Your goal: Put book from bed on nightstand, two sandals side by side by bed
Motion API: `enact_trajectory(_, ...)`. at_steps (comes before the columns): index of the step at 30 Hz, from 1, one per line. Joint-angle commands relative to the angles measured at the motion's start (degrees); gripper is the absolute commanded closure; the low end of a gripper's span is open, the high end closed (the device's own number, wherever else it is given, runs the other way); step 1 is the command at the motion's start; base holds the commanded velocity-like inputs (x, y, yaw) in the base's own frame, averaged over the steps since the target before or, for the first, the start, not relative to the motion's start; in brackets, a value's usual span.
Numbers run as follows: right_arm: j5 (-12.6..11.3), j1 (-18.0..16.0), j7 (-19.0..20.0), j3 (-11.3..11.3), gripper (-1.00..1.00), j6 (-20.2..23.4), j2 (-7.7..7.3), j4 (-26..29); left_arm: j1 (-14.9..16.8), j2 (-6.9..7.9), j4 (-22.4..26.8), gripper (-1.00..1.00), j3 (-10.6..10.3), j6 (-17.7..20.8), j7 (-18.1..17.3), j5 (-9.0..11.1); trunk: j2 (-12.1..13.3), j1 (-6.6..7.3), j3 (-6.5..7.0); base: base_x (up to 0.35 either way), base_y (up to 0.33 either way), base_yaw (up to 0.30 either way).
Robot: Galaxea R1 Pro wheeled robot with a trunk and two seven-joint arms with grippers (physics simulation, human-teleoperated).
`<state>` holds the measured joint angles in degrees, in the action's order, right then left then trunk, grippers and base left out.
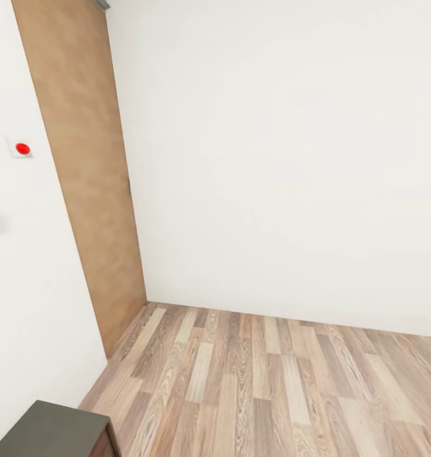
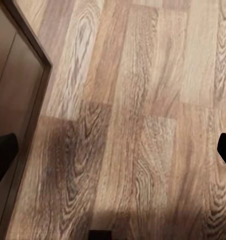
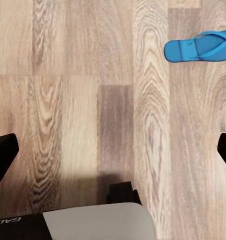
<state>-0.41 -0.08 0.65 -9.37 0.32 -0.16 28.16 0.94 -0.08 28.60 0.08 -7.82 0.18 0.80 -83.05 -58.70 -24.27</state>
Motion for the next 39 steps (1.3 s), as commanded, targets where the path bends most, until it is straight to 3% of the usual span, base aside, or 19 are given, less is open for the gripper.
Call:
enact_trajectory(1, -0.04, -0.01, 0.16, -0.12, -1.00, 0.03, -0.03, 0.06, 0.03, -0.01, -0.03, -1.00, 0.01, -0.18, 0.04, 0.08, -0.03, -0.03, -0.06, 0.327, 0.000, -0.001)
enact_trajectory(7, 0.02, -0.01, 0.30, 0.08, -1.00, 0.03, 0.04, -0.08, 0.03, -0.01, -0.03, -1.00, 0.01, -0.22, 0.00, 0.08, -0.03, -0.03, -0.06, 0.266, 0.000, 0.000)
enact_trajectory(18, -0.08, -0.01, 0.38, -0.12, -1.00, 0.01, -0.03, -0.01, 0.03, -0.01, -0.03, -1.00, 0.01, -0.26, 0.00, 0.08, -0.03, -0.03, -0.06, 0.056, 0.000, 0.000)
enact_trajectory(39, -0.08, -0.01, 0.37, -0.12, -1.00, -1.53, 0.07, -0.09, 0.03, -0.01, -0.03, -1.00, 0.01, -0.19, 0.00, 0.08, -0.03, -0.03, -0.06, 0.313, 0.000, 0.000)
